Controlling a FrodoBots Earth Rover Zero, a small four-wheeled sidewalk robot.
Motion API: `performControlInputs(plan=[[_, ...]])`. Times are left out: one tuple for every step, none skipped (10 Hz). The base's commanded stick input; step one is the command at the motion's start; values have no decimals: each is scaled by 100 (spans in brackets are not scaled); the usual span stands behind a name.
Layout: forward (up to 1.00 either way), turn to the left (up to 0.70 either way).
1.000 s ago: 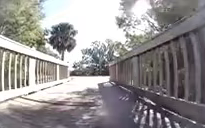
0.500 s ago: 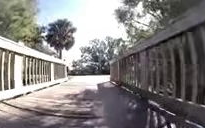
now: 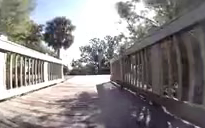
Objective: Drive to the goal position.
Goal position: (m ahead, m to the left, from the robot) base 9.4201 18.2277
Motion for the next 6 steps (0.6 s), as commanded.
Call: performControlInputs(plan=[[85, 0], [85, 0], [85, 0], [85, 0], [85, 0], [85, 0]])
